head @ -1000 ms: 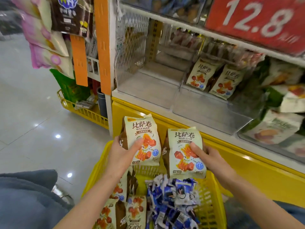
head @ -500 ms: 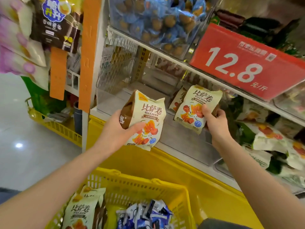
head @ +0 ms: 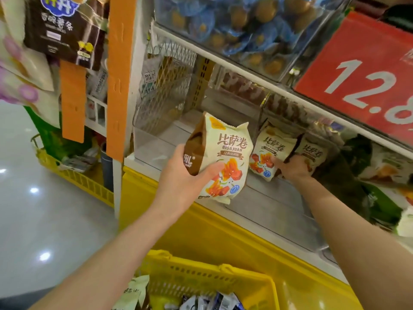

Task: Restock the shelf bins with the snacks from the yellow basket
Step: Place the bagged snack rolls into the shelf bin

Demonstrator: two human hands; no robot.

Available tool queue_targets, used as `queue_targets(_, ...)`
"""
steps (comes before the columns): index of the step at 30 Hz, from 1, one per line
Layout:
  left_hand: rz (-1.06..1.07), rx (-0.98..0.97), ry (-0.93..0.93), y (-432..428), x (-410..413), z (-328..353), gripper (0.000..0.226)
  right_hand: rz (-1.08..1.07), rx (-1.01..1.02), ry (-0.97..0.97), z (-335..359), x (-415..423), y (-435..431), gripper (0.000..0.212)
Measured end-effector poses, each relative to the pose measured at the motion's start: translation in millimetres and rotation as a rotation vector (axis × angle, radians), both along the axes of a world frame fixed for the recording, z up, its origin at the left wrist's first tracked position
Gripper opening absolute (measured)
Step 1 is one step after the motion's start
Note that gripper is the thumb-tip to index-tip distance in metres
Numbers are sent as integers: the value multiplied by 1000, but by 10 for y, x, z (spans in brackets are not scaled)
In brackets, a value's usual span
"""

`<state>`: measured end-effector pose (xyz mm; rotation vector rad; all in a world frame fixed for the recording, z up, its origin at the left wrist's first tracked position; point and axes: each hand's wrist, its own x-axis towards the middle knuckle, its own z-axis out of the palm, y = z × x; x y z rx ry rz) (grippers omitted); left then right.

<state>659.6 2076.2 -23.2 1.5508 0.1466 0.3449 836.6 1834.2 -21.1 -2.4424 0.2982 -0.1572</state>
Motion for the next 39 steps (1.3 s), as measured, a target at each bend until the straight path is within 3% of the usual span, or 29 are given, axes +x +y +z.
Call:
queue_targets(3,2,3,2,35,33,-18,41,-46,-111,-24,-59,76,-28,51)
queue_targets(10,-25,6,22,19,3,-29,36,30,-46,-26,-58,20,-51,56)
queue_targets(13,-72,8,32,-10,-35,-37,32,71,-58,-239,74,-306,89,52)
queue_targets(15,-110,12,51,-11,-73,-41,37,168,-35,-462,203,-658,204,43)
queue_targets(17,-158,15,52,9,-115,-29,38,317,-12,-545,354,-1011,296,39)
queue_targets(19,-233,60,24,11,-181,2,41,526,-16,-468,496,-1333,379,49)
queue_targets(22,-342,140,-17,-47,-325,22,54,775,-257,-323,655,-1696,439,72)
queue_targets(25,-368,175,-83,-106,-494,-53,57,939,-405,-133,697,-1914,416,59)
queue_targets(29,-350,221,-160,-232,-616,-110,60,942,-348,-114,617,-2075,209,68)
queue_targets(32,-373,301,-214,-400,-599,-13,63,878,-262,-183,650,-2172,24,49)
queue_targets(36,-355,498,-304,-690,-362,189,68,635,-237,-394,871,-2155,-323,36)
queue_targets(39,-348,574,-261,-891,-10,270,69,436,-265,-459,1018,-1988,-580,40)
